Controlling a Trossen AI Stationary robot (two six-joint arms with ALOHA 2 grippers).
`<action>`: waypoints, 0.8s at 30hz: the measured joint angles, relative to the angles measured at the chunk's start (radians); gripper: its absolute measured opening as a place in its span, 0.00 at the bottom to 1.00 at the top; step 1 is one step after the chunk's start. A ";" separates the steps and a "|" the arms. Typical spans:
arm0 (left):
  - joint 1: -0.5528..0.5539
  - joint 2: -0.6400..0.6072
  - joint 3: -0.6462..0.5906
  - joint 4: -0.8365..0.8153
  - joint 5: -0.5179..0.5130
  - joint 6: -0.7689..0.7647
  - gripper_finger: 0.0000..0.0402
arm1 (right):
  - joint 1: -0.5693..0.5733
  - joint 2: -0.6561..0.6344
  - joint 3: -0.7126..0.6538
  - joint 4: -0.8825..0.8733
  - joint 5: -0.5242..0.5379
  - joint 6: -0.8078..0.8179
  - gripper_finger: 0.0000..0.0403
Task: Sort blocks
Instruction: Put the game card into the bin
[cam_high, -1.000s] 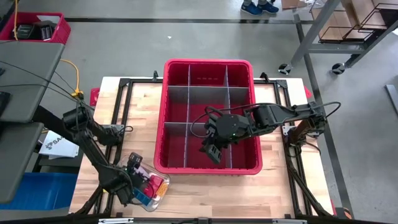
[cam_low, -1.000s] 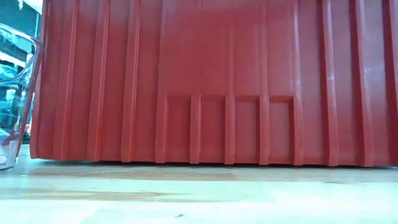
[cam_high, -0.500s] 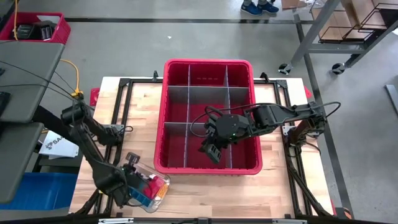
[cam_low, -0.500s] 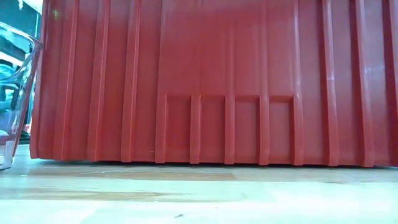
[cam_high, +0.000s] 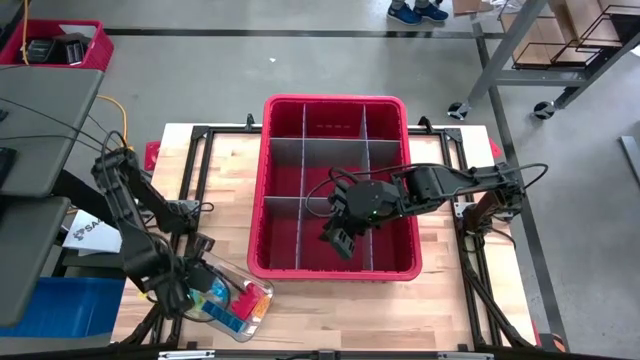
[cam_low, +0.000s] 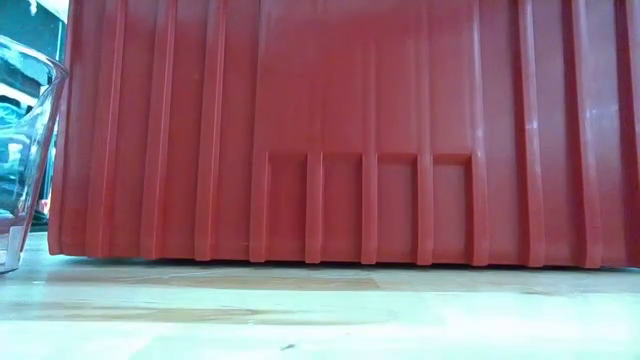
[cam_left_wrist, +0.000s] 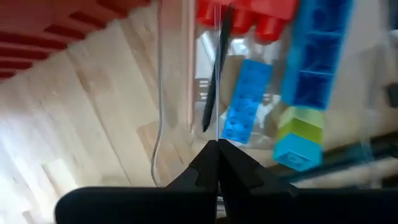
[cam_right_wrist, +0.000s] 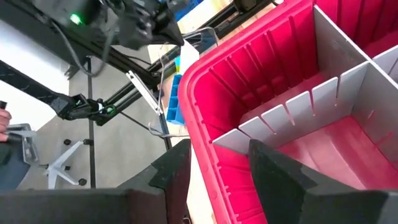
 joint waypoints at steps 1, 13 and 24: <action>0.000 -0.007 0.014 -0.012 0.008 0.008 0.00 | 0.000 0.000 0.000 0.000 -0.002 0.000 0.39; 0.042 -0.006 0.419 -0.089 -0.218 0.195 0.00 | -0.002 -0.008 0.020 -0.007 -0.049 -0.041 0.39; 0.397 0.118 0.560 -0.105 -0.412 1.021 0.00 | -0.014 -0.011 0.130 -0.007 -0.009 -0.087 0.39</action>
